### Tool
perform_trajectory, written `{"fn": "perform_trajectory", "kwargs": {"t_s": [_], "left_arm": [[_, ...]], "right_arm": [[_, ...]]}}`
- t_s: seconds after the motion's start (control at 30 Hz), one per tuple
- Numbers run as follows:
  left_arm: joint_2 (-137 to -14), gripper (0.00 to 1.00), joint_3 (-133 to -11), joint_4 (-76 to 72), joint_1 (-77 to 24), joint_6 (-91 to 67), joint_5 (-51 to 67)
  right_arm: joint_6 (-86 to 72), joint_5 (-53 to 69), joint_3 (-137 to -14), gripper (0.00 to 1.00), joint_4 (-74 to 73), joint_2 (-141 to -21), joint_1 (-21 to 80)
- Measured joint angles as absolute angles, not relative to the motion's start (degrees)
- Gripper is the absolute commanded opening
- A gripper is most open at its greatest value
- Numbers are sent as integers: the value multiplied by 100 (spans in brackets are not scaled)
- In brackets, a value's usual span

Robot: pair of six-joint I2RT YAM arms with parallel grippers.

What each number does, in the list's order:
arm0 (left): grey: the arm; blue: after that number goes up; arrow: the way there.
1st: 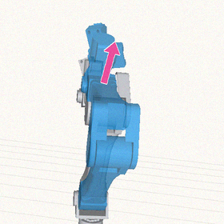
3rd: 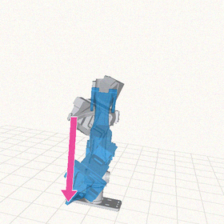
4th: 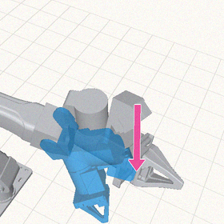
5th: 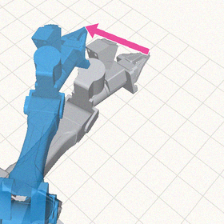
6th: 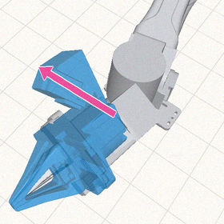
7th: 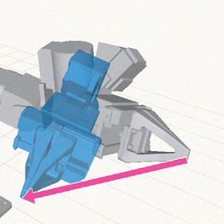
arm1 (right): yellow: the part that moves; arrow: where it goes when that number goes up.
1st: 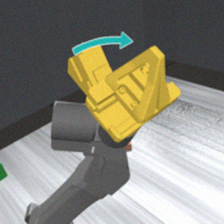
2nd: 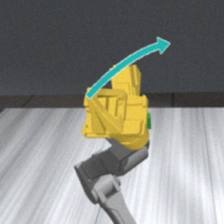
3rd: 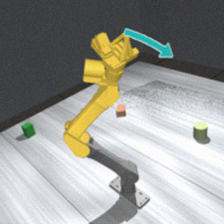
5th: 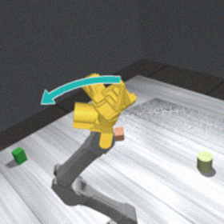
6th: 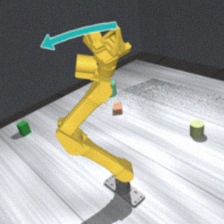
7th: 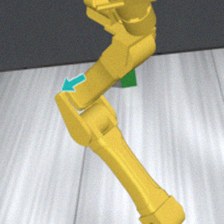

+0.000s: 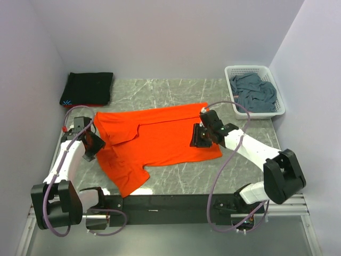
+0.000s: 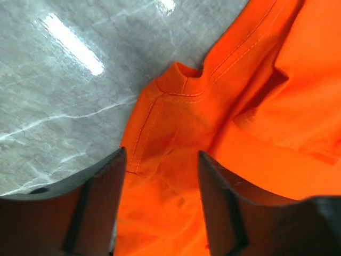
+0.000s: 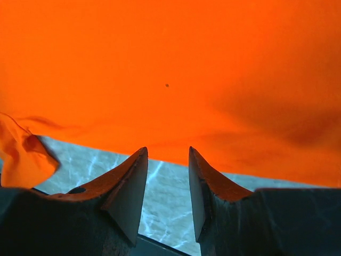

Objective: Fold and stack the t-shirts
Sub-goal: Fold the tshirt

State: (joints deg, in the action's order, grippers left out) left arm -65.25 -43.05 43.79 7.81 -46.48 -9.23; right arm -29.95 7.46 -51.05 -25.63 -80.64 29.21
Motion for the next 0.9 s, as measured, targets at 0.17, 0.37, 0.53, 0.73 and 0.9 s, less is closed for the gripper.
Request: {"fn": "perform_trajectory", "kwargs": {"t_s": [0.17, 0.37, 0.53, 0.73, 0.9], "left_arm": [[-6858, 48, -4226, 4353, 655, -4794, -963], [-7113, 44, -4012, 4362, 613, -4919, -1052], [-7387, 44, -3986, 4351, 534, -4971, -1140], [-7767, 38, -3948, 4263, 467, -5103, -1240], [-7773, 21, -3948, 4268, 432, -5280, -1323]], "right_arm": [[-2945, 731, -4768, 44, -2482, -7708, 2921], [-2851, 722, -4416, 44, -2320, -7629, 2921], [-2801, 786, -4344, 44, -2274, -7627, 2921], [-2727, 843, -4335, 44, -2121, -7627, 2919], [-2689, 869, -4233, 43, -2047, -7620, 2882]]}}
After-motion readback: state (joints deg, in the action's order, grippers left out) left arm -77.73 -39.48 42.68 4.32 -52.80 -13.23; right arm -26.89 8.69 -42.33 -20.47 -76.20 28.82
